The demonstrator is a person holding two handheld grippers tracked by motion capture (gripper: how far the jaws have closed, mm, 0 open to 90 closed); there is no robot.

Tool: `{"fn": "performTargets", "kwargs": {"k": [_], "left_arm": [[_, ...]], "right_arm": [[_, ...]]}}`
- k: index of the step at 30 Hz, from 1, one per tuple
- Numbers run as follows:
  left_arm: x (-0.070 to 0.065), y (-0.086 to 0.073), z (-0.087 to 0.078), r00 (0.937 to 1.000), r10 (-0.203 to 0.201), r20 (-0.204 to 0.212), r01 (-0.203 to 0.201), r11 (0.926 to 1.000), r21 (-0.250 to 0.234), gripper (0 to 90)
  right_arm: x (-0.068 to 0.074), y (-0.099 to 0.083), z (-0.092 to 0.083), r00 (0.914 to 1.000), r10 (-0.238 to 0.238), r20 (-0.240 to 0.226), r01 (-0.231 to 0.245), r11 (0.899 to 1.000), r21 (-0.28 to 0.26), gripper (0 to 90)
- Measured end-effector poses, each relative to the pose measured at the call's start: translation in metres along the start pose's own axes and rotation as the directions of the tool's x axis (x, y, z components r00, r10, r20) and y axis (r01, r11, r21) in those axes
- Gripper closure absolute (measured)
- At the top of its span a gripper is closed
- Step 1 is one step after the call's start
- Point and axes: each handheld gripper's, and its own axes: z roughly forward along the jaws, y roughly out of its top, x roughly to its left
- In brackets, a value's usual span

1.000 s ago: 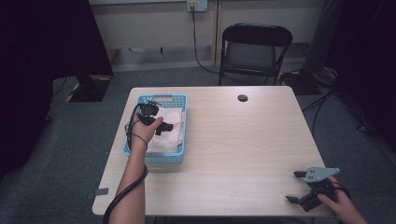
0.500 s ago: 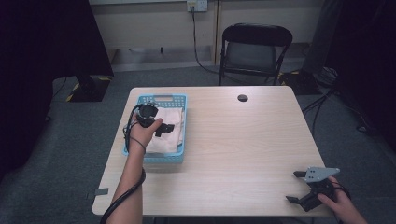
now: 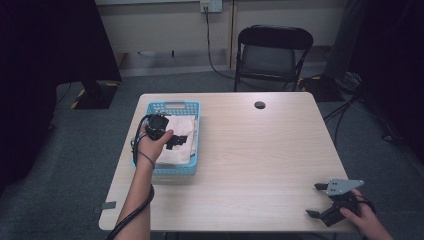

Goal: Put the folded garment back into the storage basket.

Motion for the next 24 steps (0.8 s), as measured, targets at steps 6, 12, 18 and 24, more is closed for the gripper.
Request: {"fn": "performTargets", "kwargs": {"k": [6, 12, 18, 24], "left_arm": [[-0.003, -0.001, -0.004, 0.9999, 0.003, 0.011, -0.003, 0.9999, -0.015, 5.3], [-0.006, -0.003, -0.008, 0.9998, 0.005, 0.021, -0.004, 0.9996, -0.028, 5.3], [-0.008, -0.005, -0.011, 0.9992, 0.018, 0.035, -0.017, 0.9992, -0.036, 5.3], [-0.009, -0.008, -0.016, 0.9988, 0.023, 0.043, -0.022, 0.9988, -0.045, 5.2]], "right_arm": [[0.0, 0.0, 0.0, 1.0, 0.0, 0.0, 0.0, 1.0, 0.0, 0.0], [0.0, 0.0, 0.0, 1.0, 0.0, 0.0, 0.0, 1.0, 0.0, 0.0], [0.0, 0.0, 0.0, 1.0, 0.0, 0.0, 0.0, 1.0, 0.0, 0.0], [0.0, 0.0, 0.0, 1.0, -0.001, 0.0, 0.001, 1.0, 0.0, 0.0]]}}
